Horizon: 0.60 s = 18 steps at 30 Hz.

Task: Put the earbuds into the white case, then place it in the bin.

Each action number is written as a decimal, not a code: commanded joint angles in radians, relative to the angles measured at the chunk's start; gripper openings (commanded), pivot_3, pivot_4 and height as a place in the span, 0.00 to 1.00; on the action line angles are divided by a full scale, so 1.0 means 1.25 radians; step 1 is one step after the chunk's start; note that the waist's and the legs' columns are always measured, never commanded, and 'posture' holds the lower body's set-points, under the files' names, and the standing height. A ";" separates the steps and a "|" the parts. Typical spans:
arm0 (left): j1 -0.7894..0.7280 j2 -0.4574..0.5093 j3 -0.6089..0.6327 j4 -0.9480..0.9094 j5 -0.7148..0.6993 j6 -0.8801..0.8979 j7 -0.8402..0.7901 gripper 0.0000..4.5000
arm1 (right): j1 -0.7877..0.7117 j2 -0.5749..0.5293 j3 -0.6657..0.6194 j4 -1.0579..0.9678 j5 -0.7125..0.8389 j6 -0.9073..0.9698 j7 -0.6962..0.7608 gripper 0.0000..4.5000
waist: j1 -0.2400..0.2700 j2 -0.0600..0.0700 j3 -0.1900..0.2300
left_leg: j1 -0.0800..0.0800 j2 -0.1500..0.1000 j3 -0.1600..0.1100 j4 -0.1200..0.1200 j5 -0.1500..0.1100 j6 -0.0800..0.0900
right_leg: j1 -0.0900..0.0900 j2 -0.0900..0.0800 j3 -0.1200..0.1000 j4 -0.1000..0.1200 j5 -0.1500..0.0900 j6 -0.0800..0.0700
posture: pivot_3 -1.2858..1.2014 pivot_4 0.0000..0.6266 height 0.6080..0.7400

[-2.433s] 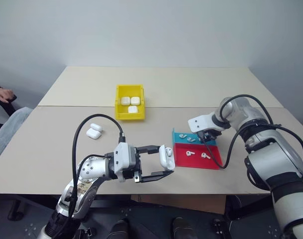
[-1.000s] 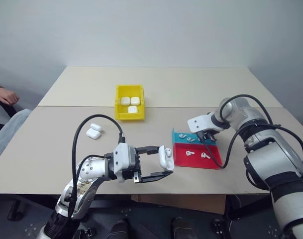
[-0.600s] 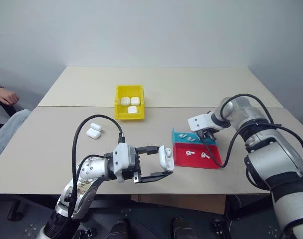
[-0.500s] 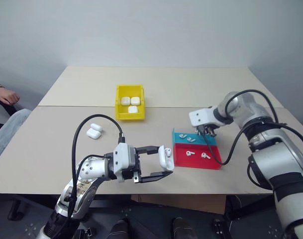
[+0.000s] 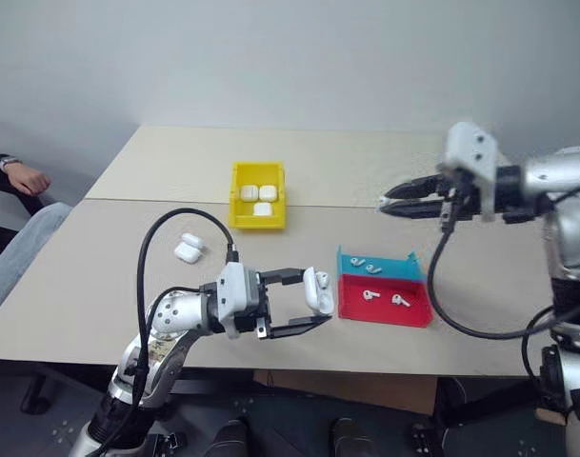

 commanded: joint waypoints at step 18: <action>-0.123 -0.038 0.037 0.072 -0.078 0.016 -0.040 0.61 | 0.047 0.341 -0.480 -0.373 0.670 0.615 -0.468 0.27 | -0.004 0.001 -0.001 | -0.002 0.001 -0.001 0.003 0.000 0.000 | 0.001 0.000 0.000 -0.001 0.000 0.000 | 0.52 0.24 1.00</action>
